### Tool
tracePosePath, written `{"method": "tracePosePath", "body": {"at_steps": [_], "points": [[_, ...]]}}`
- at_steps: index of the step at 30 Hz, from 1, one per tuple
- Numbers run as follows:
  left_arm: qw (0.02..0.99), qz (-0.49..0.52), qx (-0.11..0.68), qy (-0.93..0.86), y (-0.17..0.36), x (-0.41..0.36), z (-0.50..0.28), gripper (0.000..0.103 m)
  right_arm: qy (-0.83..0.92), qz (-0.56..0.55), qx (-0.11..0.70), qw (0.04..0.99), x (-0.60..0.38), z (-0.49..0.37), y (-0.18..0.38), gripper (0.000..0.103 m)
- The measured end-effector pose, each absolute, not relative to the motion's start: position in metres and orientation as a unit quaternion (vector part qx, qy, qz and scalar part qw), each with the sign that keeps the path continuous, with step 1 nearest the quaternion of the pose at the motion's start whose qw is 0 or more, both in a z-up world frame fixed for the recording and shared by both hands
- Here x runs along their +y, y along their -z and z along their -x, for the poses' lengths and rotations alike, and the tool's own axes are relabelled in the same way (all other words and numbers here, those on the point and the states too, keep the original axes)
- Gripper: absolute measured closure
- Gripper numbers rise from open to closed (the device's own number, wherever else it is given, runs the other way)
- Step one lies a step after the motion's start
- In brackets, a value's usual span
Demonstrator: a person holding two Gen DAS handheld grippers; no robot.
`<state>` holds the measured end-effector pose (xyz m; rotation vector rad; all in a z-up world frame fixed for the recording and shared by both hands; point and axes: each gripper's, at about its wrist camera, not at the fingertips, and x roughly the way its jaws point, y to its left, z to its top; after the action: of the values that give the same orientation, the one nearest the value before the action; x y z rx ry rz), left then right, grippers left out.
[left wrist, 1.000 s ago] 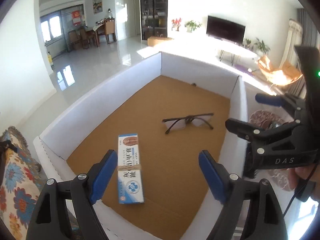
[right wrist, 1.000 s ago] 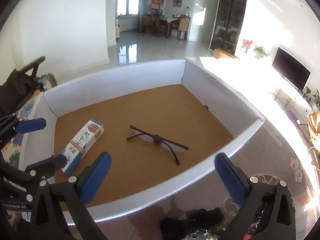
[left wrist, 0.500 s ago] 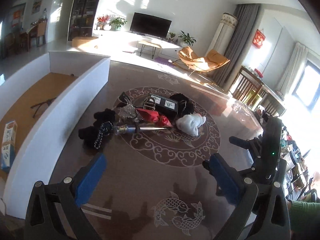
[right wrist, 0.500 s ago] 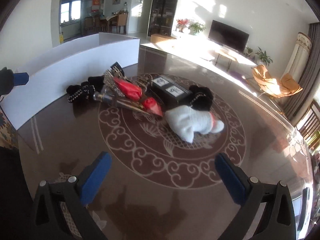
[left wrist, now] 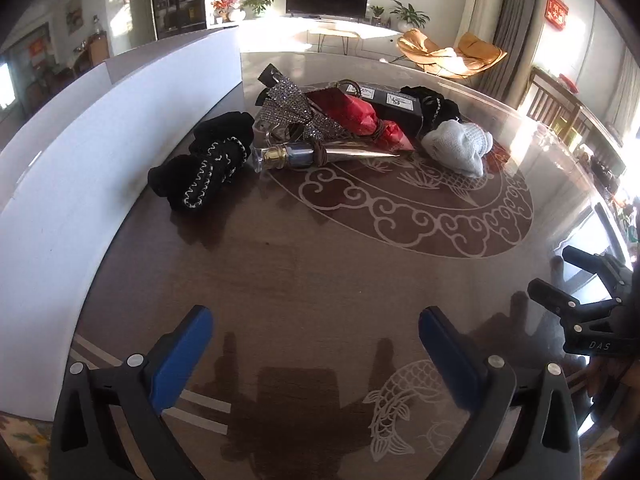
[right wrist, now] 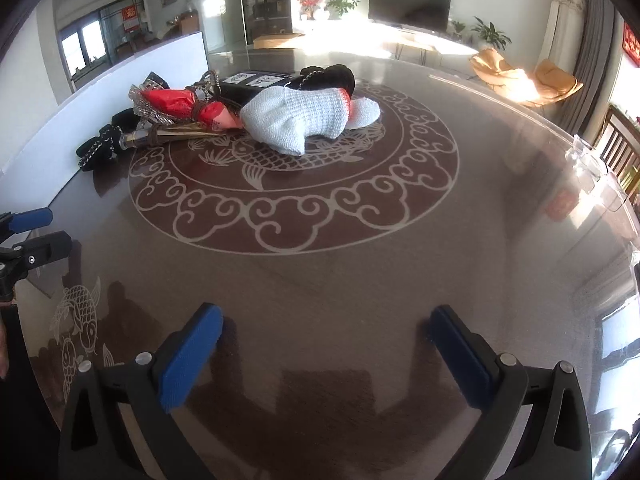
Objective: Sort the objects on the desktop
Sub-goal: 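Withdraw both tools from the bin back over the table, then grasp the black glove with the left gripper while the right gripper grasps the white knit glove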
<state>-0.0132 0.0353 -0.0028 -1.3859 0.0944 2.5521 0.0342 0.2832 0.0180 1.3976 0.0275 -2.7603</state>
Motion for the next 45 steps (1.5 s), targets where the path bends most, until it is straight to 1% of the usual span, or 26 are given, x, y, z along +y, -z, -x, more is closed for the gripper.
{"method": "tracePosePath", "body": {"at_steps": [6,8,11,15,17,20,22,26,29,32,34,35,37,38,39,40,42,45], "points": [[0.063,0.494,-0.015,-0.867,0.016,0.017,0.029,0.000,0.888,-0.458,0.019,0.025,0.276,-0.034,-0.018,0.000],[0.054,0.494,-0.008,-0.868,0.017,0.018,0.030,0.000,0.888,-0.458,0.019,0.025,0.276,-0.034,-0.018,0.000],[0.044,0.496,0.031,-0.867,0.020,0.029,0.028,0.000,0.889,-0.458,0.019,0.025,0.276,-0.034,-0.018,0.000],[0.053,0.489,0.046,-0.870,0.013,0.031,0.030,0.000,0.888,-0.458,0.018,0.025,0.276,-0.033,-0.018,0.000],[0.062,0.460,0.087,-0.881,0.005,0.035,0.038,0.000,0.888,-0.458,0.018,0.025,0.276,-0.034,-0.018,0.000],[0.040,0.423,0.191,-0.885,-0.001,0.045,0.062,0.000,0.888,-0.458,0.018,0.025,0.276,-0.034,-0.018,0.000],[0.050,0.412,0.217,-0.883,-0.002,0.045,0.082,0.000,0.888,-0.458,0.018,0.025,0.276,-0.034,-0.018,0.000],[0.081,0.435,0.188,-0.877,0.002,0.031,0.122,0.000,0.888,-0.458,0.018,0.025,0.276,-0.034,-0.018,0.000],[0.118,0.459,0.149,-0.868,0.006,0.027,0.145,0.000,0.888,-0.458,0.018,0.025,0.276,-0.034,-0.018,0.000],[0.157,0.480,0.113,-0.856,0.012,0.025,0.157,0.000,0.888,-0.458,0.018,0.025,0.276,-0.034,-0.018,0.000],[0.167,0.476,0.108,-0.857,0.013,0.025,0.155,0.000,0.888,-0.458,0.018,0.025,0.276,-0.034,-0.018,0.000],[0.170,0.464,0.109,-0.862,0.012,0.024,0.150,0.003,0.888,-0.458,0.018,0.025,0.276,-0.034,-0.018,0.000],[0.182,0.449,0.094,-0.870,0.008,0.020,0.139,0.036,0.888,-0.458,0.018,0.025,0.276,-0.034,-0.018,0.000],[0.180,0.447,0.092,-0.871,0.007,0.016,0.135,0.042,0.888,-0.458,0.018,0.025,0.276,-0.034,-0.018,0.000],[0.179,0.449,0.084,-0.871,0.005,0.013,0.130,0.057,0.888,-0.458,0.018,0.025,0.276,-0.034,-0.018,0.000],[0.185,0.455,0.070,-0.868,0.002,0.009,0.125,0.065,0.888,-0.458,0.018,0.025,0.276,-0.034,-0.018,0.000],[0.193,0.471,0.038,-0.860,0.000,-0.001,0.113,0.067,0.888,-0.458,0.018,0.025,0.276,-0.034,-0.018,0.000],[0.189,0.476,0.027,-0.858,0.001,-0.008,0.087,0.068,0.888,-0.458,0.018,0.025,0.276,-0.034,-0.018,0.000]]}}
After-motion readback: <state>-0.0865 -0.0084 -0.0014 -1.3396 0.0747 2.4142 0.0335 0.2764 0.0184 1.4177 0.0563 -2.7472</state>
